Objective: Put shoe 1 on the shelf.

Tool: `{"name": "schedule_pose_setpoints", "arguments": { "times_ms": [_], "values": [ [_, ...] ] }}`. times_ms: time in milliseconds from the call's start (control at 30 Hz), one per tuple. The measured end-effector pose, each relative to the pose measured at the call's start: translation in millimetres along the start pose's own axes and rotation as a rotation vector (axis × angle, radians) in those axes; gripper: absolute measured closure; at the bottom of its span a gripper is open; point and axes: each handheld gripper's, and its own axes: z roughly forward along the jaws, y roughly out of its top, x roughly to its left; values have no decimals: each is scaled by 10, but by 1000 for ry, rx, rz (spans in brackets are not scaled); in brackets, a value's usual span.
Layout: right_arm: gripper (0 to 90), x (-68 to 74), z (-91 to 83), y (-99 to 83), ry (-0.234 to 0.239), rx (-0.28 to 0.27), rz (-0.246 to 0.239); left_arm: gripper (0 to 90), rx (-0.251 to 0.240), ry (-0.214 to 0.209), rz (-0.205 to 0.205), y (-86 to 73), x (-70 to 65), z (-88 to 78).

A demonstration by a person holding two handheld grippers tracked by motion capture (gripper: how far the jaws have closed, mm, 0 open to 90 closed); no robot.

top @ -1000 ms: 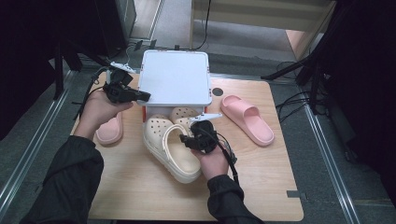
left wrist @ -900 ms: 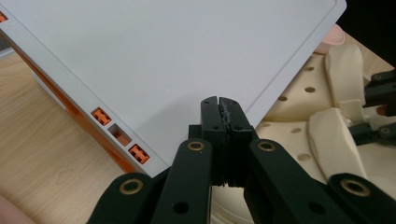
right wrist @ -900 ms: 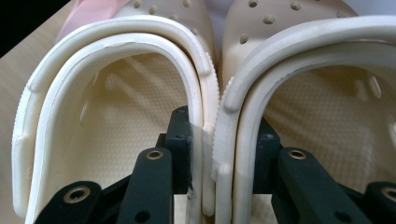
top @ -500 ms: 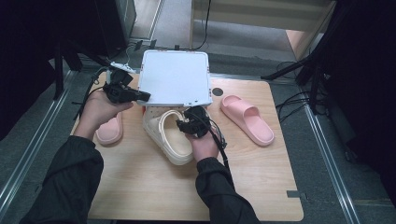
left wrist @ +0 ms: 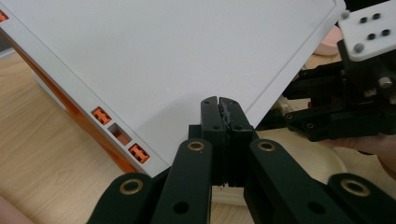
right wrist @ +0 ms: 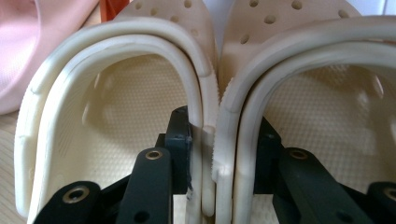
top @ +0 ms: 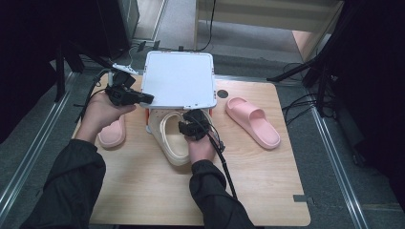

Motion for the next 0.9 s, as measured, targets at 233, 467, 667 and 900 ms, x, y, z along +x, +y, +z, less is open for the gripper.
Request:
{"name": "schedule_pose_setpoints", "arguments": {
  "times_ms": [233,467,667,900],
  "values": [
    [647,-9,14,-29,8,-22,-18,895,-1,0,-2,-5,0,-2],
    [595,-48,-49,-13,47,-27,-10,895,-3,-2,-3,-9,1,-3],
    [573,-69,-131,-12,63,-19,-24,895,-3,-2,-4,-9,3,-5],
    [560,-141,-302,-18,121,-14,-33,895,-6,-3,-10,-13,3,-3]
  ]
}}
